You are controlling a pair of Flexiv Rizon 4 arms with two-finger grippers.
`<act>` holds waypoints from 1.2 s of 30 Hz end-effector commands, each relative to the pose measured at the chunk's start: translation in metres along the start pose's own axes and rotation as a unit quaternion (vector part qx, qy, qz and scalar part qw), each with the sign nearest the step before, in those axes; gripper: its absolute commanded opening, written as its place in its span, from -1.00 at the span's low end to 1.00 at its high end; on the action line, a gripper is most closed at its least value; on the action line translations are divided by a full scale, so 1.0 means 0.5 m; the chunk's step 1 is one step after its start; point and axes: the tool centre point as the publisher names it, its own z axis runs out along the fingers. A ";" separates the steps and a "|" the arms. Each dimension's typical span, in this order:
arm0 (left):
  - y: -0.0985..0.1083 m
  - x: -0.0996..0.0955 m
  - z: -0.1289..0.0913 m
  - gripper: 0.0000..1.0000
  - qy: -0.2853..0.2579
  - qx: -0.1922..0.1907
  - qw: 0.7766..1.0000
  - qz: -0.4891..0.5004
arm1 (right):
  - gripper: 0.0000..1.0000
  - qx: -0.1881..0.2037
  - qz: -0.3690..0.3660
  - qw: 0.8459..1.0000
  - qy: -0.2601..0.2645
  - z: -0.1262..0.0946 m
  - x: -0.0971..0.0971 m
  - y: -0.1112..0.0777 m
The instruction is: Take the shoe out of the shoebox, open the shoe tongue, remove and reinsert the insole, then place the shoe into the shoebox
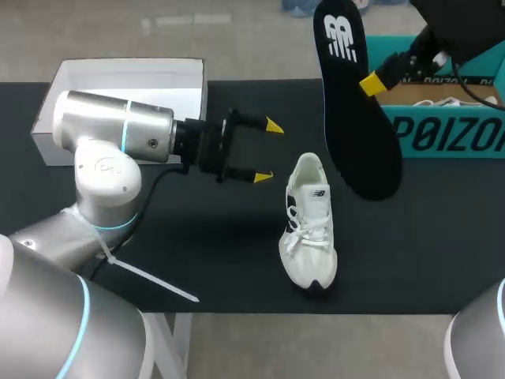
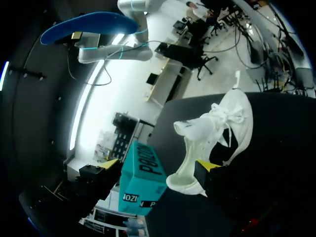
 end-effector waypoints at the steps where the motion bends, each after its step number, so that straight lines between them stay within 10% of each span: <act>1: -0.022 0.015 -0.015 1.00 -0.227 0.042 0.972 0.054 | -1.00 0.002 0.001 1.000 0.000 0.002 -0.001 0.004; 17: -0.075 -0.037 -0.031 1.00 -0.236 0.024 0.959 0.156 | -1.00 0.002 0.001 1.000 0.000 0.002 -0.001 0.004; 36: -0.090 -0.098 0.049 1.00 -0.187 0.031 0.957 0.220 | -1.00 0.002 0.001 1.000 0.000 0.002 -0.001 0.004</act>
